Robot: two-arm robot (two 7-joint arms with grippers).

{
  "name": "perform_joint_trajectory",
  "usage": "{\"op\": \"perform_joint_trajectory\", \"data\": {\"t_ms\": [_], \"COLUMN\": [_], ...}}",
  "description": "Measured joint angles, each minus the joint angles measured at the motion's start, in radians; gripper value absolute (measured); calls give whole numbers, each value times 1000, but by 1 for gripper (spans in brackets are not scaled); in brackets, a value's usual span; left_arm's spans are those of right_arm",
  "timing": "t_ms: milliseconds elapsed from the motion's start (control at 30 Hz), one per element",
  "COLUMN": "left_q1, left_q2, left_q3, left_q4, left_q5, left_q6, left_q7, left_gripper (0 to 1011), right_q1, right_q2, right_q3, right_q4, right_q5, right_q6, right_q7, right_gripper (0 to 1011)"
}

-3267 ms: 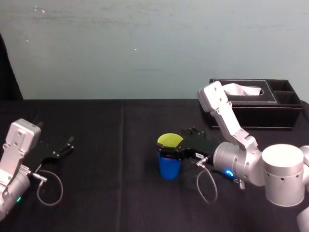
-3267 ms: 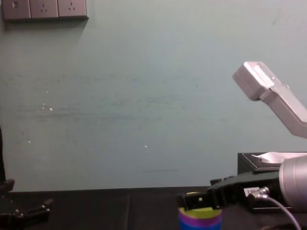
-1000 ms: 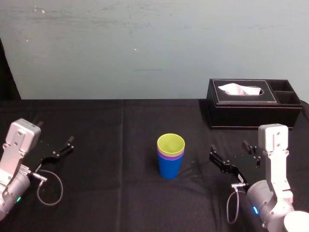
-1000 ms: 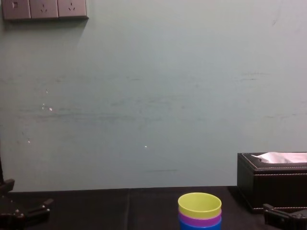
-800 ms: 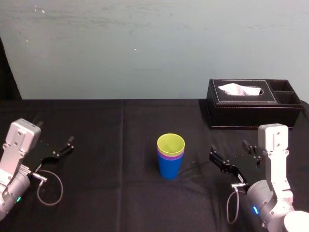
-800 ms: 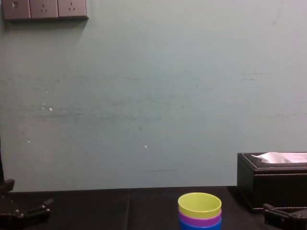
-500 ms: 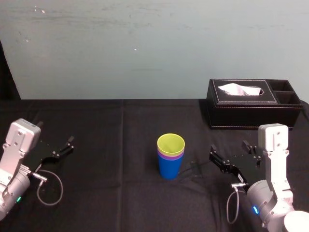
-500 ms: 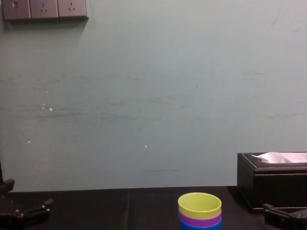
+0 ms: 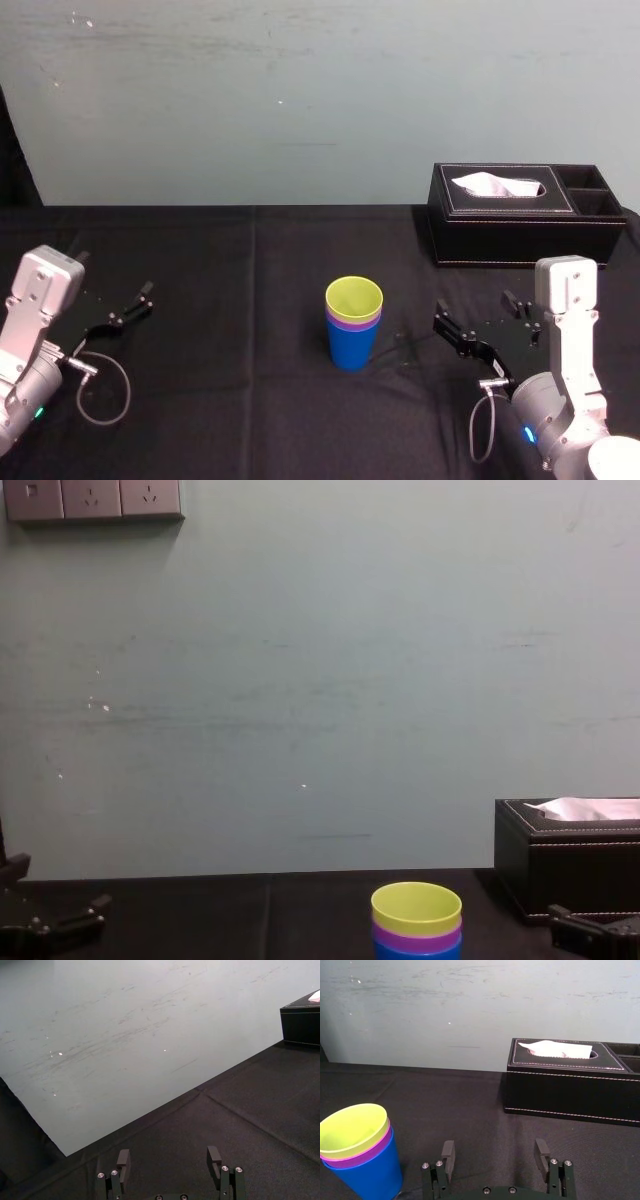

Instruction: Stack the three plastic cups sequentially using one hand.

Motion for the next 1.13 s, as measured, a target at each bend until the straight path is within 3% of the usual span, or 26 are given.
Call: {"op": "perform_joint_trajectory", "data": {"t_ms": [1133], "left_q1": [0], "left_q2": [0], "left_q3": [0], "left_q4": [0], "left_q5": [0], "left_q6": [0], "left_q7": [0], "left_gripper": [1000], "right_q1": [0], "right_q2": [0], "right_q3": [0], "right_q4": [0], "right_q5": [0], "right_q6": [0], "right_q7": [0], "right_gripper": [1004]}}
